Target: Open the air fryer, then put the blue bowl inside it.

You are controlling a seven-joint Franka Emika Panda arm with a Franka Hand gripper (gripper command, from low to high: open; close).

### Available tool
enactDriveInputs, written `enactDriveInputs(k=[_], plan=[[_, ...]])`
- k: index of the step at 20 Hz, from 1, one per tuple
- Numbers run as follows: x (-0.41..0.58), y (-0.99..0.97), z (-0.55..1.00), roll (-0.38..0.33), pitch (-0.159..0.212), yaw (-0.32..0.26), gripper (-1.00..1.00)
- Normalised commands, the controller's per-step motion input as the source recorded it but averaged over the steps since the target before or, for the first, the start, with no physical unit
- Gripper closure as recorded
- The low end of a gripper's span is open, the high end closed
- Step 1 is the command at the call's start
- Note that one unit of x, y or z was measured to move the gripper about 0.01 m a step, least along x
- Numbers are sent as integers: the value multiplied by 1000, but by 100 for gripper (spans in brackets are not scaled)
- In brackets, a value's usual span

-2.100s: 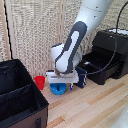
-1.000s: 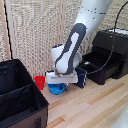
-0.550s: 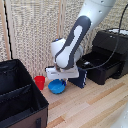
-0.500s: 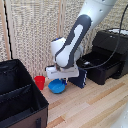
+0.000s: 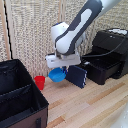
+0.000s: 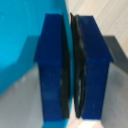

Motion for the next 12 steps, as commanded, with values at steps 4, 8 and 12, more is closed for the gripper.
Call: enactDriveInputs(k=[4, 8, 12], plan=[[213, -274, 791, 15, -3, -88, 100], [273, -301, 771, 27, -1, -133, 100], [311, -329, 686, 13, 0, -180, 100]])
